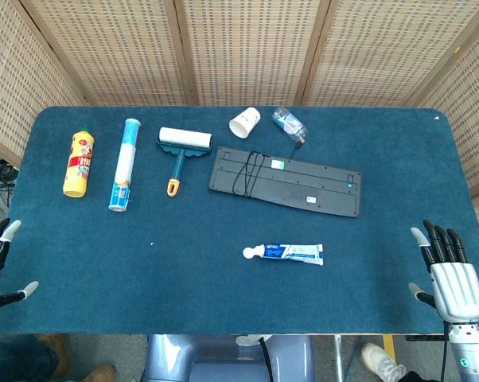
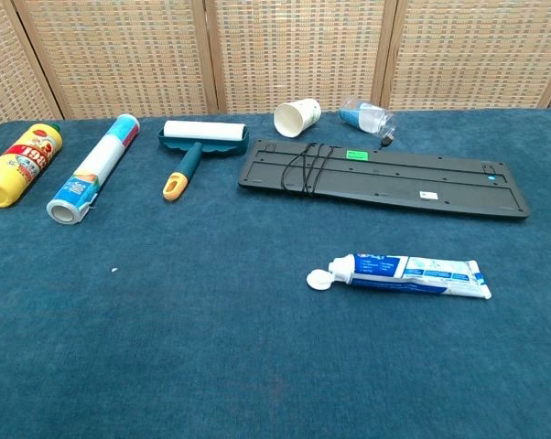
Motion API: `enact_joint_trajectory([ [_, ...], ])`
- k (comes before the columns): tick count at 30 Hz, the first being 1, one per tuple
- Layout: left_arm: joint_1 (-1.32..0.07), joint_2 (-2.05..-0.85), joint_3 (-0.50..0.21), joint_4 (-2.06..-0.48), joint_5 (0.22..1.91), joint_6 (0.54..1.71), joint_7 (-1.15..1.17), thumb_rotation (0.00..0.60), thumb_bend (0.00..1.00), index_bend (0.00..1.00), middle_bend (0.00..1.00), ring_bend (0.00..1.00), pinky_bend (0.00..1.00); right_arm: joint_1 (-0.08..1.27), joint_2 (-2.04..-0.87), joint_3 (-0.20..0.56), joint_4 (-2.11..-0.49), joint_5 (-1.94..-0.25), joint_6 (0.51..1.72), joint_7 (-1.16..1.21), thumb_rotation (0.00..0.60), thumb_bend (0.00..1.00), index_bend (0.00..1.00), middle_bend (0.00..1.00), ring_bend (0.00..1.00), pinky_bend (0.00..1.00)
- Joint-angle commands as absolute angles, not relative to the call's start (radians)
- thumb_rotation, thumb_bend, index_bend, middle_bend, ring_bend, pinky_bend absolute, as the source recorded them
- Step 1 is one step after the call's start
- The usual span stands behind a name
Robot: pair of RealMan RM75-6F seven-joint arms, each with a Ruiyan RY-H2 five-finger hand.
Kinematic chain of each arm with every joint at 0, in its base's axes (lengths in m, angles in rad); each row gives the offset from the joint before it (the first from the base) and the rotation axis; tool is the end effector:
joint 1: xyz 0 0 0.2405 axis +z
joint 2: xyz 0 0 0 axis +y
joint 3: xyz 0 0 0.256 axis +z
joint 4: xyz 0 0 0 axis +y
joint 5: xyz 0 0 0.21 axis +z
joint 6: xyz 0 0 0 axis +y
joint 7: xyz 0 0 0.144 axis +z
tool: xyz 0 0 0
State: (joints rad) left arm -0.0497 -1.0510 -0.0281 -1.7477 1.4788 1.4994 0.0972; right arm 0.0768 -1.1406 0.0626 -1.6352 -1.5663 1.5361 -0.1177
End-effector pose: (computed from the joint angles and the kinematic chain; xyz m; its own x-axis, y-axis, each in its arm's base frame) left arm -0.2988 0.1642 0.1682 0.4216 0.0308 0.9063 0.9056 0.0373 -0.4226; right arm -0.2933 -0.1801 0.1553 0.4611 0.0631 0.8851 -0.8831 -0.0642 0.4647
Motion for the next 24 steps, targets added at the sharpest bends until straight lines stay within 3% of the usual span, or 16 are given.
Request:
enact_joint_trajectory([
  [1,-0.05,-1.051,-0.027,-1.748,1.48,1.497,0.095,0.6,0.0,0.0,0.0,0.0,0.0,0.077,-1.14,0.062,-1.636,-1.567,1.535,-0.119,0.6,0.0,0.0,0.0,0.0,0.0],
  [14,-0.067,-1.06,-0.034,-1.742,1.459,1.466,0.106,0.6,0.0,0.0,0.0,0.0,0.0,0.159,-1.156,0.071,-1.637,-1.578,1.416,-0.102,0.6,0.0,0.02,0.0,0.0,0.0],
  [18,-0.072,-1.064,-0.037,-1.739,1.441,1.45,0.115,0.6,0.0,0.0,0.0,0.0,0.0,0.24,-1.183,0.087,-1.624,-1.595,1.317,-0.078,0.6,0.0,0.12,0.14,0.04,0.07],
  [20,-0.074,-1.067,-0.041,-1.742,1.43,1.448,0.125,0.6,0.0,0.0,0.0,0.0,0.0,0.299,-1.202,0.104,-1.623,-1.591,1.244,-0.06,0.6,0.0,0.21,0.25,0.13,0.17],
  [24,-0.076,-1.073,-0.045,-1.747,1.42,1.449,0.146,0.6,0.0,0.0,0.0,0.0,0.0,0.377,-1.238,0.138,-1.63,-1.551,1.142,-0.091,0.6,0.0,0.29,0.34,0.23,0.26],
])
